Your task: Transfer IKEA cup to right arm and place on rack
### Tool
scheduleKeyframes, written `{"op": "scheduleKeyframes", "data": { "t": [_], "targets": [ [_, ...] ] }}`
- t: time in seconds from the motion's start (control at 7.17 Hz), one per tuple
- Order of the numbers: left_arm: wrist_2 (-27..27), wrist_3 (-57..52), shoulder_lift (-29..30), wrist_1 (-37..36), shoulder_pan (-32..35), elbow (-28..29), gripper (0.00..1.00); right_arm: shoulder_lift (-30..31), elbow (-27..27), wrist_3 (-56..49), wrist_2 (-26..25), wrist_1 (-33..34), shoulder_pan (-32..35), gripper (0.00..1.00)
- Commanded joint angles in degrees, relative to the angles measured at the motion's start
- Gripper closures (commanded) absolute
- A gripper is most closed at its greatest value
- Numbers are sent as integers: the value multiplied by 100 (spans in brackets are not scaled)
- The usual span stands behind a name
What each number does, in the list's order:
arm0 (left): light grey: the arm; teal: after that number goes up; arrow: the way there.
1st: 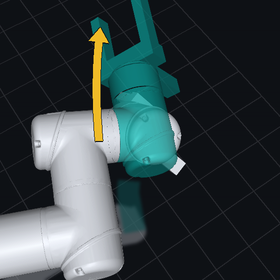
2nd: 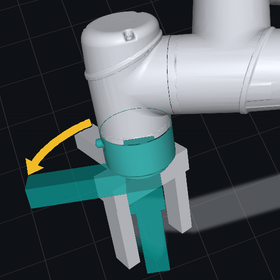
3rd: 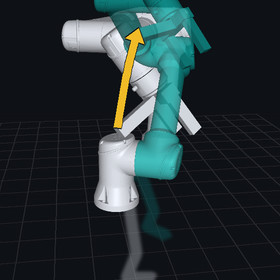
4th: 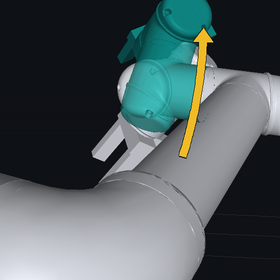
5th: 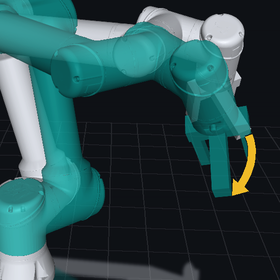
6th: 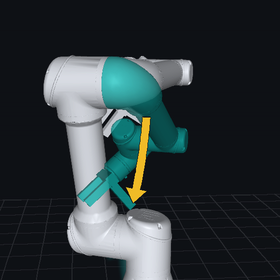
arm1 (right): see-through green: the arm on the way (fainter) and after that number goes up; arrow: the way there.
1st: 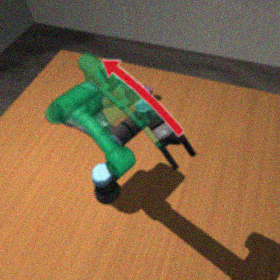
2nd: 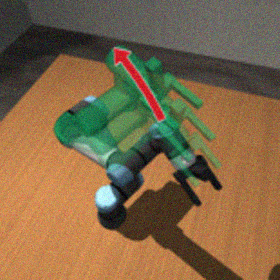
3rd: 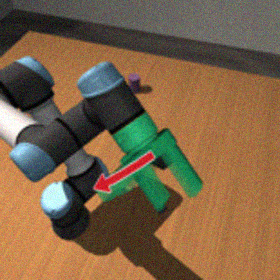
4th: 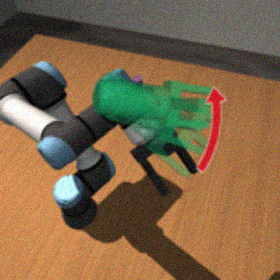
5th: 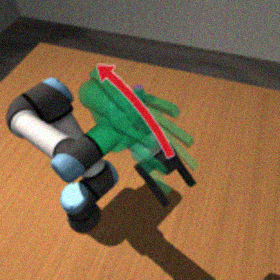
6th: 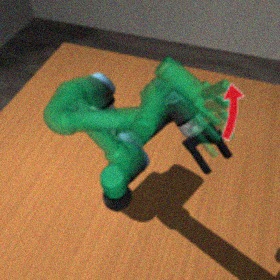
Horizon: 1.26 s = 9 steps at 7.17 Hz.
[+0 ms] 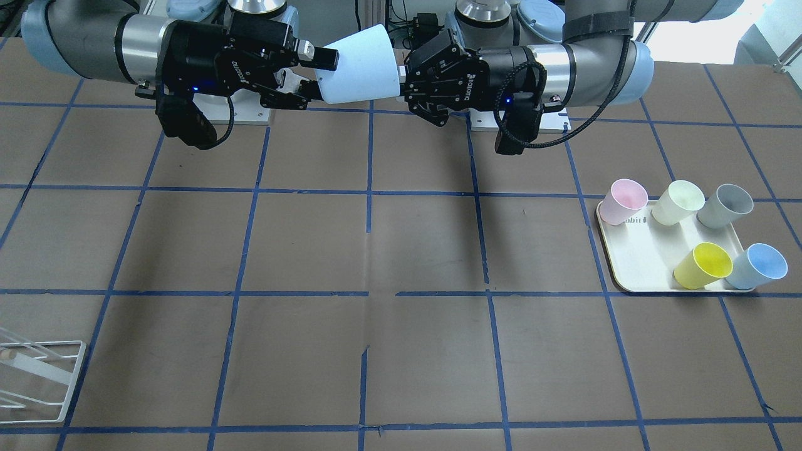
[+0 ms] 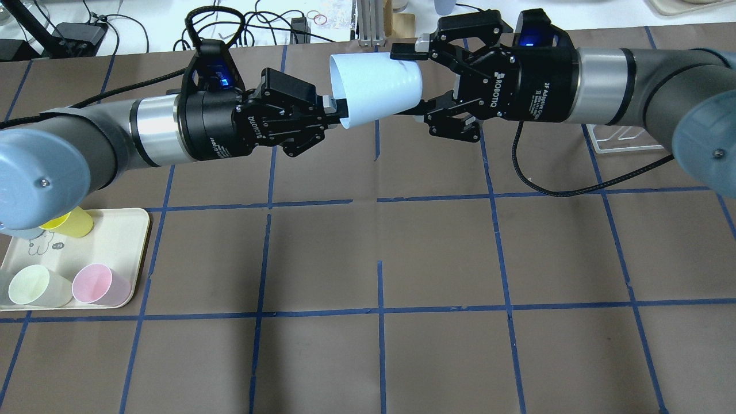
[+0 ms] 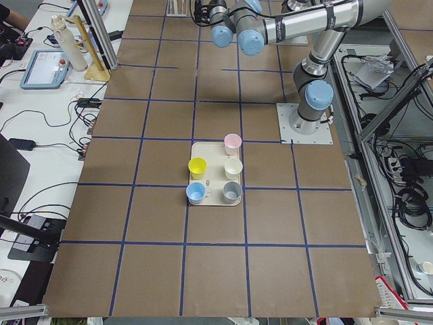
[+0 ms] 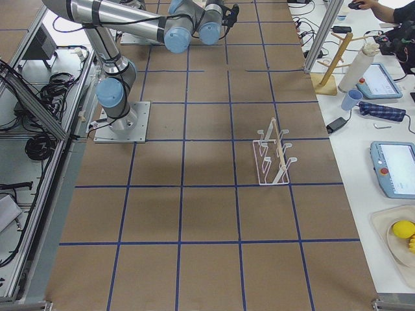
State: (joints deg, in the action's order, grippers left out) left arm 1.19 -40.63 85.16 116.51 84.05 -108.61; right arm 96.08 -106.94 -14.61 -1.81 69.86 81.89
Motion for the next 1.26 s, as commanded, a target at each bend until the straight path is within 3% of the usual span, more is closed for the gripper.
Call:
{"op": "scheduleKeyframes", "data": {
  "t": [0.0,0.28,0.7,0.84,1.12],
  "targets": [
    [4,99,-17,3,-3,6,53,-19,112,141,5,1,-50,87],
    [4,134,-17,3,-3,15,50,-19,139,186,-30,79,-321,92],
    [22,686,-87,39,-152,86,41,-19,156,195,-91,97,-849,93],
    [187,740,-87,73,-335,77,37,-28,287,195,-605,106,-1155,94],
    [1623,1500,-78,-345,-643,155,33,-10,961,143,-2543,106,-1517,100]
  ]
}}
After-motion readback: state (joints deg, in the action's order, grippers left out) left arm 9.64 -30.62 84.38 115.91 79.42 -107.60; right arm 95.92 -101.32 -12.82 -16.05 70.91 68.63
